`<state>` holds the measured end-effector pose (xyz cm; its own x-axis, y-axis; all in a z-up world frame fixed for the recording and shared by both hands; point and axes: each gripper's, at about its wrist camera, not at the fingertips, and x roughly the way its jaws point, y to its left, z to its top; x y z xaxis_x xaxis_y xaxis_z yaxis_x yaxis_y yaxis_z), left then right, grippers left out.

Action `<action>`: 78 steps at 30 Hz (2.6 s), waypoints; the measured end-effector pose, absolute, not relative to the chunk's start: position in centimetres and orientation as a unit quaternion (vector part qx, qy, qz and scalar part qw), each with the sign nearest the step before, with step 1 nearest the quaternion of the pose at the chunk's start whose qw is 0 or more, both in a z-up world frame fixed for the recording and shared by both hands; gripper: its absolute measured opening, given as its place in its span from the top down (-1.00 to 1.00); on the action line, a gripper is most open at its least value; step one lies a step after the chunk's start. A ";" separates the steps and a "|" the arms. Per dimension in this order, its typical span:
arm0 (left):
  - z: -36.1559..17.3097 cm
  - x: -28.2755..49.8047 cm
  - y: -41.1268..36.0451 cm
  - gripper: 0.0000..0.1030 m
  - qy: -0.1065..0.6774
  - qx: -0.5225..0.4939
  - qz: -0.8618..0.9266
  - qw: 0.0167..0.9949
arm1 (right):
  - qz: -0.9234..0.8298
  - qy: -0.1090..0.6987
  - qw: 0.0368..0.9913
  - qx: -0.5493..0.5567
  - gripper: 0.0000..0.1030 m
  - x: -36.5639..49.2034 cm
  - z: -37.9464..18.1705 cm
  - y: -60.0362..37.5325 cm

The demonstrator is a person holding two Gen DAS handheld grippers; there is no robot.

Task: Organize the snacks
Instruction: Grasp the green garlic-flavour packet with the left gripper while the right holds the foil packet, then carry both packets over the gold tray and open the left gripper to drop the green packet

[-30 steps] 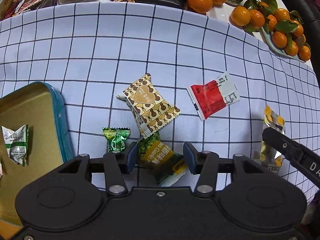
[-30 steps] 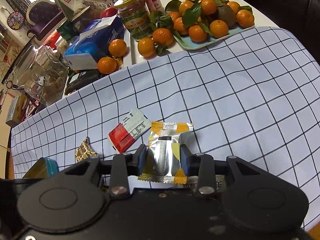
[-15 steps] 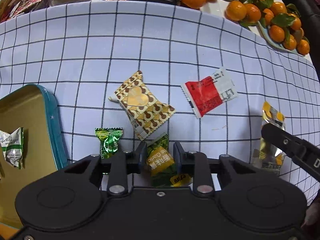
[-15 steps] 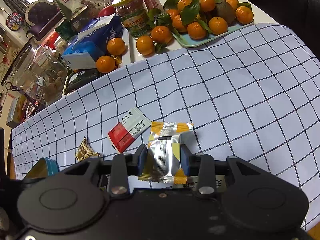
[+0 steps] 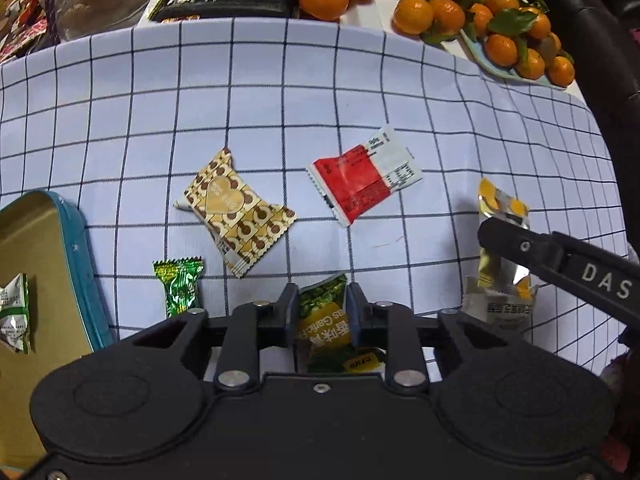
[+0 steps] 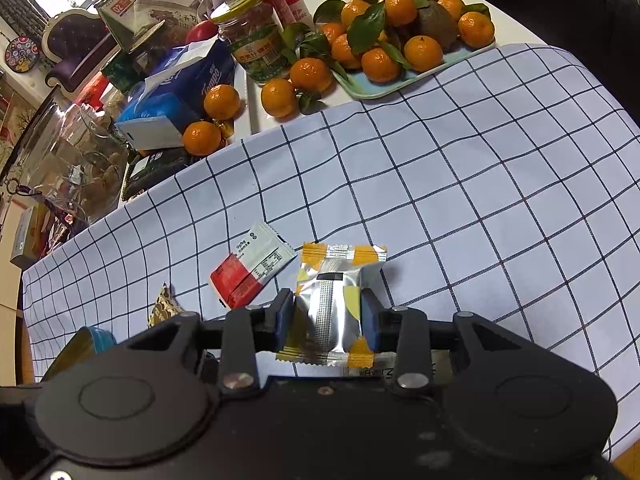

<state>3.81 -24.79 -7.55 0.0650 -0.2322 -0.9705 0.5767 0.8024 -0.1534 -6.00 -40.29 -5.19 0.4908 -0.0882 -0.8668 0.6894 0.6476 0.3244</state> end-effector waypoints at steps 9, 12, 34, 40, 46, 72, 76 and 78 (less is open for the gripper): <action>-7.8 3.4 -24.8 0.05 0.626 0.148 -0.279 0.713 | -0.241 0.443 0.793 0.342 0.25 -6.0 -5.3 -40.4; -8.2 3.1 -25.2 0.00 0.628 0.158 -0.276 0.711 | -0.241 0.443 0.793 0.342 0.25 -6.0 -5.3 -40.4; -6.0 4.7 -23.2 0.38 0.627 0.102 -0.264 0.725 | -0.248 0.440 0.790 0.348 0.25 -5.3 -5.0 -39.8; -6.6 4.7 -22.8 0.09 0.636 0.116 -0.256 0.719 | -0.237 0.450 0.790 0.341 0.25 -4.6 -5.3 -39.0; -7.6 4.7 -23.1 -0.03 0.653 0.108 -0.241 0.710 | -0.239 0.455 0.787 0.341 0.25 -4.7 -5.6 -39.2; -5.0 5.7 -21.0 0.15 0.624 0.062 -0.228 0.745 | -0.234 0.443 0.790 0.353 0.24 -4.6 -4.1 -38.9; -4.4 6.1 -19.7 0.16 0.620 0.055 -0.222 0.751 | -0.224 0.441 0.801 0.336 0.24 -3.8 -3.3 -37.2; -4.2 6.3 -19.0 0.16 0.620 0.048 -0.222 0.751 | -0.226 0.445 0.800 0.332 0.24 -3.4 -3.3 -36.7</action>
<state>6.25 -19.03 -4.15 0.1336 -0.2743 -0.9523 0.3925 0.8970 -0.2033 -3.43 -36.67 -3.31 0.5017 -0.0650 -0.8626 0.6571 0.6772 0.3311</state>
